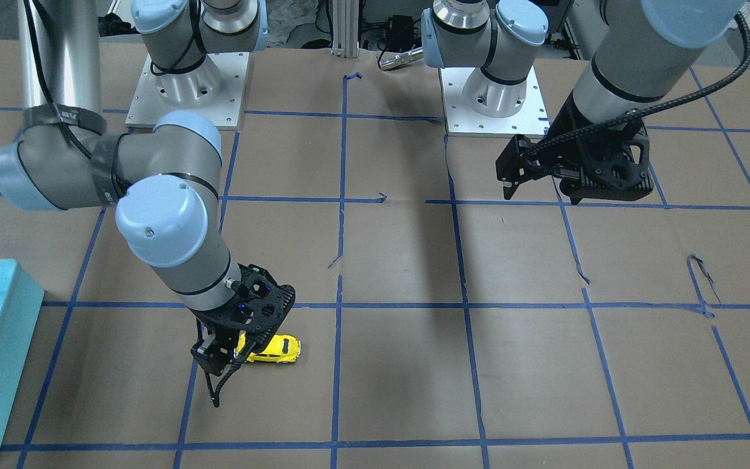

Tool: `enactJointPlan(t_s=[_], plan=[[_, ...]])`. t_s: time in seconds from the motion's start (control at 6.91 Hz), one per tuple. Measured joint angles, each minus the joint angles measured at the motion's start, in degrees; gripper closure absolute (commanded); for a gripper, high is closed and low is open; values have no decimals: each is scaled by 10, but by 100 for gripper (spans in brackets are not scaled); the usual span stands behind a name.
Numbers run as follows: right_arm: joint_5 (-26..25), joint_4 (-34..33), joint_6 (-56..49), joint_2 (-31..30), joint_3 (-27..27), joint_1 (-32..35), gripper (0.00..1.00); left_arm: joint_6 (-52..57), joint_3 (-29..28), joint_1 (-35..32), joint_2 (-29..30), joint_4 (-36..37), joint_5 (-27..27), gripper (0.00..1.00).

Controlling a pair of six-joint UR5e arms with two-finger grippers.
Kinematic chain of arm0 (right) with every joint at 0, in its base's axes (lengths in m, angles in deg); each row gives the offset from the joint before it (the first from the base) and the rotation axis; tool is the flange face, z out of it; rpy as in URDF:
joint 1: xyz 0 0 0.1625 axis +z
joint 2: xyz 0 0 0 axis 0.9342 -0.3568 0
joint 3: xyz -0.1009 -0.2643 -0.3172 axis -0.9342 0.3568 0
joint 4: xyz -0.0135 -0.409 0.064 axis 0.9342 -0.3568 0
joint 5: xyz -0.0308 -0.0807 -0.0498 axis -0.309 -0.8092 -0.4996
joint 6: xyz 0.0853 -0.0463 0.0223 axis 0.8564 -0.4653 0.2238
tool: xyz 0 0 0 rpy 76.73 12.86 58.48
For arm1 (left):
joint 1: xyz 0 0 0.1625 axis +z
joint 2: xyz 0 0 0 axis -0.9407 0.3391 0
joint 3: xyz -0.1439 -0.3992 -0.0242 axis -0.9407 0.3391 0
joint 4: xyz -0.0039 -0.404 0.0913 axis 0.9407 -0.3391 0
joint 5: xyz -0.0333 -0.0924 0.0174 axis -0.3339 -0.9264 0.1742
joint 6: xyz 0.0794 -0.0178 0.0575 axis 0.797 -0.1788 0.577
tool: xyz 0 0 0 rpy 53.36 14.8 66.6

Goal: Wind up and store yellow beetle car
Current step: 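Lower the right gripper onto the car and close it, then lift the car with the right gripper and carry it to the blue tray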

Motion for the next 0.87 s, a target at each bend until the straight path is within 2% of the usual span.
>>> enactJointPlan(t_s=[0.43, 0.58, 0.72, 0.87], plan=[[5, -47, -146, 37, -47, 0, 0, 0, 8, 0, -4, 0, 0, 0], [7, -54, -160, 42, -52, 1, 21, 2, 10, 0, -4, 1, 1, 0], [15, -62, -170, 45, -53, 1, 63, 5, 11, 1, -4, 3, 4, 0], [25, -70, -180, 46, -54, 1, 69, 7, 11, 1, -4, 4, 5, 0]])
